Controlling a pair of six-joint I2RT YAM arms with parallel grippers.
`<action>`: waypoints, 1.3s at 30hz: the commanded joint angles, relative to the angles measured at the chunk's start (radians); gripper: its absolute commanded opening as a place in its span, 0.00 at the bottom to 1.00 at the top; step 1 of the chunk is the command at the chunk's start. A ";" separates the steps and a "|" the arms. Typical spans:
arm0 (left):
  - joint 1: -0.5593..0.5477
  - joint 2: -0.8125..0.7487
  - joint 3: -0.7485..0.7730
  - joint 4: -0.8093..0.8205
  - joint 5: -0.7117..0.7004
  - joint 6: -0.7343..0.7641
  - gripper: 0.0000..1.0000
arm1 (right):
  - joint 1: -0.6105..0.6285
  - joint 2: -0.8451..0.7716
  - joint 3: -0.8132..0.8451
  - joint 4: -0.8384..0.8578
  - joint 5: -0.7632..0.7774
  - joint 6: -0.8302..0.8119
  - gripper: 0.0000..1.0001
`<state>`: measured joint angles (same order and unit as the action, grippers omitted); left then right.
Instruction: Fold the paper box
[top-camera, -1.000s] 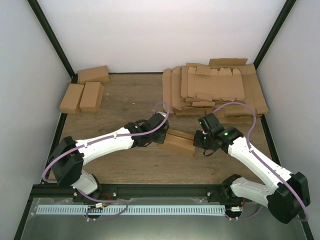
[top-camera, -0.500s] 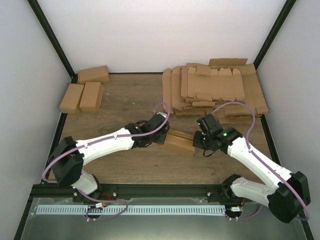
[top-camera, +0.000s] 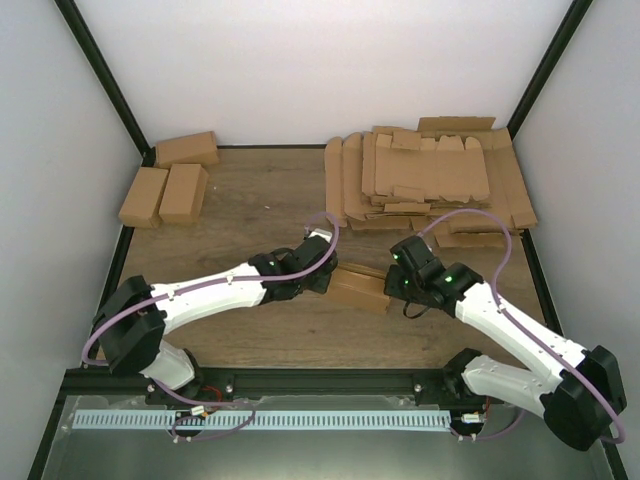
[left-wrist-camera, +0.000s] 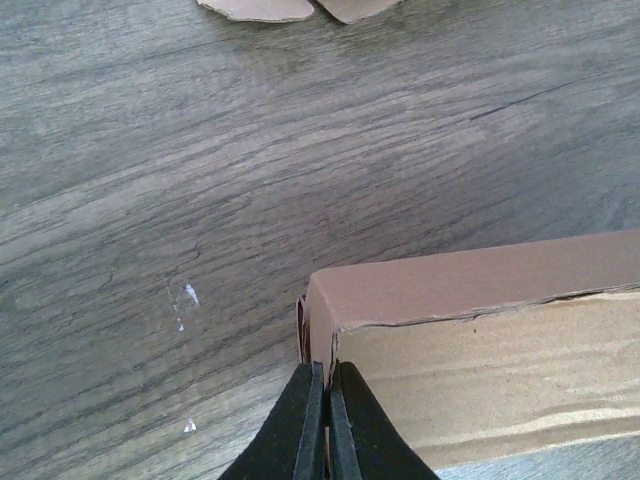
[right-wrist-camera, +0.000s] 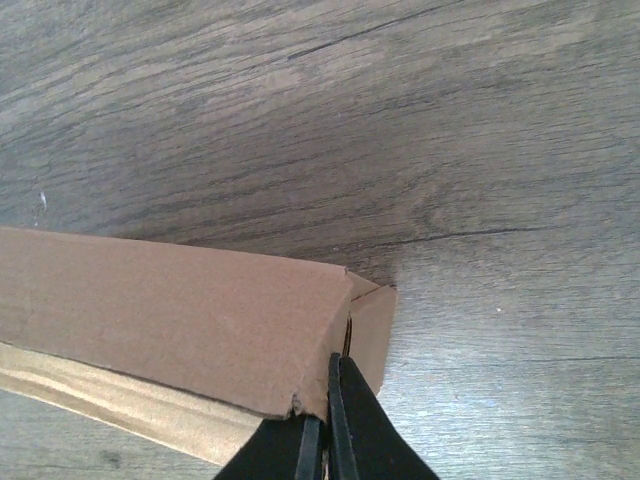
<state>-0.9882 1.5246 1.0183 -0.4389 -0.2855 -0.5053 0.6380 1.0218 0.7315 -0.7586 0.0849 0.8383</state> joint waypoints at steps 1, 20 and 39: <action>-0.014 0.008 -0.045 -0.079 0.014 -0.021 0.04 | 0.046 0.043 -0.029 -0.110 0.022 0.045 0.01; -0.077 -0.095 -0.161 0.012 -0.072 -0.084 0.04 | 0.187 0.073 -0.040 -0.101 0.122 0.134 0.02; -0.094 -0.110 -0.147 -0.009 -0.116 -0.096 0.04 | 0.187 -0.024 0.058 -0.130 0.182 0.080 0.19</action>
<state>-1.0744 1.4181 0.8730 -0.3801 -0.3992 -0.5926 0.8173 0.9928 0.7452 -0.8654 0.2173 0.9257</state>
